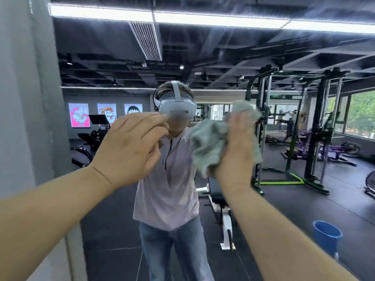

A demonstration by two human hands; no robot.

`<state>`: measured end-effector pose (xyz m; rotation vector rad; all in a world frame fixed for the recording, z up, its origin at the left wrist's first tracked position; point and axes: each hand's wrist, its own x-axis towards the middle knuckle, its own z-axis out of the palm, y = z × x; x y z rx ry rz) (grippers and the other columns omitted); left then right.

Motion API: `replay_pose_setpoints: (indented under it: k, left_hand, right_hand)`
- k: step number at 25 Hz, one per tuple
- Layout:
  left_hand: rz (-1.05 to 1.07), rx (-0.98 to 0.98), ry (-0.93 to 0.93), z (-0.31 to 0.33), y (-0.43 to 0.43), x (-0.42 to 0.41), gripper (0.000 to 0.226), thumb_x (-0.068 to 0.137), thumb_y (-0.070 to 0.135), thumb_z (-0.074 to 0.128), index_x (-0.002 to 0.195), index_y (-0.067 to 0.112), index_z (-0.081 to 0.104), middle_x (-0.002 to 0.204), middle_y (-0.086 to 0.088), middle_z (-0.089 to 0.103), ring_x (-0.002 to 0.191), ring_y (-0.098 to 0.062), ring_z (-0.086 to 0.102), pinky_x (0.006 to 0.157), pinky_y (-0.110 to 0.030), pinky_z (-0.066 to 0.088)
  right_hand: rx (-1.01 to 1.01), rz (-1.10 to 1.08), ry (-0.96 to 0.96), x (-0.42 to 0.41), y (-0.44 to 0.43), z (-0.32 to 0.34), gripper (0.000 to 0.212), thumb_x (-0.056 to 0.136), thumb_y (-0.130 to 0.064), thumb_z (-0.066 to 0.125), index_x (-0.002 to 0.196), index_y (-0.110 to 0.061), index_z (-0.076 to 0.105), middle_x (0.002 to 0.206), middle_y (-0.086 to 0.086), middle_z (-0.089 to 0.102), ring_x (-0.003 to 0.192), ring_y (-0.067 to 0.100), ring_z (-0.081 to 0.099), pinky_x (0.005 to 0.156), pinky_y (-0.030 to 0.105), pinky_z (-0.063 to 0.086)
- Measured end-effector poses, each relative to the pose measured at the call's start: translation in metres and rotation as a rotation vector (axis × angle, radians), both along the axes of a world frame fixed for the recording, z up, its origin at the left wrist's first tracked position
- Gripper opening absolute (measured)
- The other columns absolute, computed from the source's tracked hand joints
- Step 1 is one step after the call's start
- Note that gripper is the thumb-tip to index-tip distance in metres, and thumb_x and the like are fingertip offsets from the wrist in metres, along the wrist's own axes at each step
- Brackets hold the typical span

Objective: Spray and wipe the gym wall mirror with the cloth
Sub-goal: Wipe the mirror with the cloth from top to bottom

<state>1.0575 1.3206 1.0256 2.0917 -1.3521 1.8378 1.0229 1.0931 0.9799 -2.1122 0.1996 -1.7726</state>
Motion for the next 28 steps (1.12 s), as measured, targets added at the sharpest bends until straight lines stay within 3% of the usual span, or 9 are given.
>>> replay_pose_setpoints:
  k: [2, 5, 8, 11, 14, 19, 22, 24, 28]
  left_hand:
    - [0.029, -0.034, 0.006, 0.000, 0.017, 0.005, 0.029, 0.080, 0.015, 0.051, 0.104, 0.009, 0.067, 0.131, -0.004, 0.060, 0.117, -0.023, 0.050, 0.101, -0.039, 0.034]
    - [0.069, -0.070, 0.045, -0.005, 0.040, 0.014, 0.032, 0.077, 0.016, 0.054, 0.106, 0.010, 0.066, 0.133, -0.004, 0.059, 0.117, -0.025, 0.050, 0.103, -0.038, 0.031]
    - [0.122, -0.109, 0.062, -0.006, 0.062, 0.020, 0.037, 0.074, 0.018, 0.051, 0.108, 0.009, 0.065, 0.133, -0.006, 0.058, 0.118, -0.026, 0.048, 0.105, -0.038, 0.028]
    - [0.176, -0.170, 0.076, -0.001, 0.081, 0.024, 0.042, 0.071, 0.020, 0.050, 0.109, 0.009, 0.064, 0.132, -0.008, 0.057, 0.119, -0.025, 0.044, 0.104, -0.036, 0.026]
    - [0.212, -0.207, 0.087, -0.003, 0.094, 0.029, 0.044, 0.068, 0.017, 0.055, 0.111, 0.009, 0.062, 0.132, -0.008, 0.057, 0.118, -0.025, 0.041, 0.101, -0.038, 0.027]
    - [0.209, -0.205, 0.101, -0.008, 0.107, 0.037, 0.040, 0.069, 0.014, 0.057, 0.109, 0.008, 0.063, 0.131, -0.009, 0.057, 0.117, -0.025, 0.041, 0.101, -0.037, 0.028]
    - [0.204, -0.192, 0.067, -0.005, 0.120, 0.037, 0.036, 0.073, 0.010, 0.056, 0.108, 0.006, 0.062, 0.132, -0.011, 0.055, 0.119, -0.028, 0.043, 0.101, -0.041, 0.032]
    - [0.181, -0.185, 0.064, -0.002, 0.132, 0.039, 0.034, 0.076, 0.007, 0.053, 0.110, 0.003, 0.061, 0.133, -0.014, 0.053, 0.121, -0.032, 0.046, 0.099, -0.046, 0.039]
    - [0.104, -0.107, 0.075, -0.001, 0.135, 0.041, 0.039, 0.077, 0.006, 0.043, 0.111, -0.002, 0.061, 0.132, -0.019, 0.055, 0.119, -0.039, 0.052, 0.102, -0.048, 0.041]
  right_hand:
    - [-0.426, 0.014, 0.052, 0.013, 0.052, -0.037, 0.065, 0.082, -0.001, 0.044, 0.146, -0.007, 0.033, 0.151, 0.015, 0.038, 0.143, 0.030, 0.026, 0.120, 0.040, 0.017]
    - [-0.822, 0.044, 0.180, -0.001, 0.034, -0.041, 0.061, 0.077, -0.001, 0.059, 0.137, -0.008, 0.051, 0.143, 0.012, 0.050, 0.135, 0.027, 0.042, 0.115, 0.041, 0.030]
    - [-0.219, 0.072, 0.138, -0.017, 0.009, 0.014, 0.062, 0.089, 0.001, 0.047, 0.148, -0.018, 0.036, 0.146, 0.006, 0.046, 0.131, 0.014, 0.043, 0.108, 0.028, 0.042]
    - [0.003, -0.029, -0.034, 0.006, 0.048, 0.060, 0.068, 0.093, 0.000, 0.039, 0.155, -0.020, 0.019, 0.160, -0.007, 0.009, 0.148, 0.012, 0.002, 0.121, 0.026, 0.003]
    - [-0.393, 0.118, 0.050, 0.036, 0.110, 0.030, 0.068, 0.086, 0.004, 0.035, 0.151, -0.015, 0.031, 0.158, -0.001, 0.020, 0.146, 0.013, 0.006, 0.119, 0.023, -0.006]
    - [-1.180, 0.241, 0.290, 0.042, 0.103, -0.034, 0.056, 0.088, -0.008, 0.032, 0.140, -0.020, 0.048, 0.144, 0.003, 0.051, 0.135, 0.024, 0.044, 0.112, 0.033, 0.023]
    - [-0.729, 0.113, 0.139, 0.038, 0.101, 0.053, 0.065, 0.076, 0.001, 0.040, 0.138, -0.018, 0.043, 0.129, 0.010, 0.055, 0.111, 0.027, 0.058, 0.085, 0.030, 0.041]
    - [-0.303, 0.142, -0.023, 0.034, 0.114, 0.108, 0.072, 0.079, 0.006, 0.043, 0.147, -0.016, 0.037, 0.148, 0.010, 0.042, 0.133, 0.024, 0.042, 0.103, 0.024, 0.033]
    - [-0.546, 0.247, -0.025, 0.053, 0.153, 0.064, 0.075, 0.070, 0.008, 0.056, 0.142, -0.006, 0.043, 0.147, 0.019, 0.043, 0.137, 0.029, 0.031, 0.115, 0.031, 0.017]
